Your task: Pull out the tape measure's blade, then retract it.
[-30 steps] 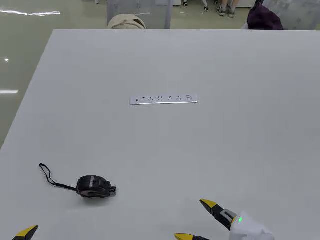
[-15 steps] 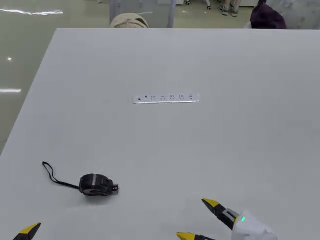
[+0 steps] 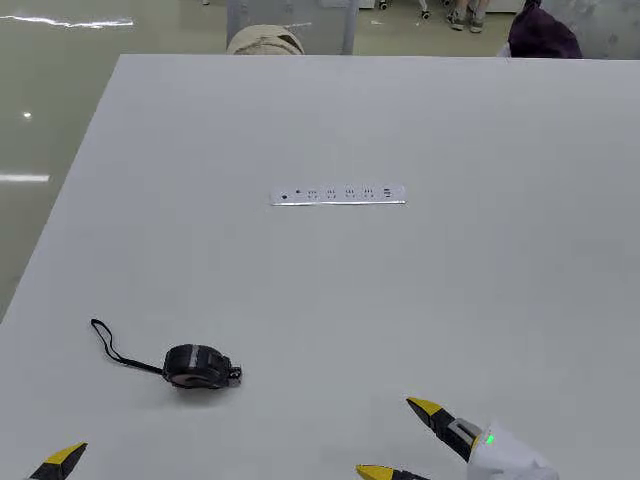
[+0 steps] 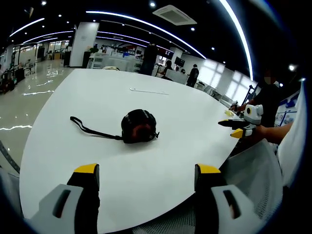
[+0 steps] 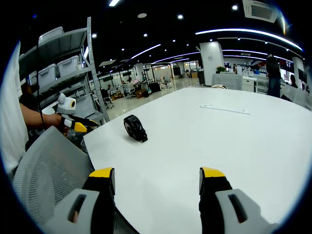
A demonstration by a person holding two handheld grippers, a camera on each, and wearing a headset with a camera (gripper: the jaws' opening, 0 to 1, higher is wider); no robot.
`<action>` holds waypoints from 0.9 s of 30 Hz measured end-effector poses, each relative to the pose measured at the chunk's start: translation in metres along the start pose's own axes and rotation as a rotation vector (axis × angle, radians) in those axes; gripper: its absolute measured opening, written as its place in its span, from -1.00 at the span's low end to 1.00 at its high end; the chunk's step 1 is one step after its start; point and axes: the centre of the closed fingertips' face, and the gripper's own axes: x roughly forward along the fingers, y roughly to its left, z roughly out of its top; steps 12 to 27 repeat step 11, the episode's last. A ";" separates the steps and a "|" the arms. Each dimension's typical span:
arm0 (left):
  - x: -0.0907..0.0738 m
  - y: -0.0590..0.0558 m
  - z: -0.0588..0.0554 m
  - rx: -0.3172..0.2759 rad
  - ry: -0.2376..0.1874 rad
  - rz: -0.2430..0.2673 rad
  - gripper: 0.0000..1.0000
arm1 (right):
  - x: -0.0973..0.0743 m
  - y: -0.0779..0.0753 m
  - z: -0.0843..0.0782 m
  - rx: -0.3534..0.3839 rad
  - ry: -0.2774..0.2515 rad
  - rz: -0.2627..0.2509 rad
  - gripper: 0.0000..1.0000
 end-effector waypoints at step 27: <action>0.000 -0.003 0.001 -0.003 -0.003 -0.002 0.56 | 0.000 -0.001 -0.002 0.003 0.001 0.000 0.42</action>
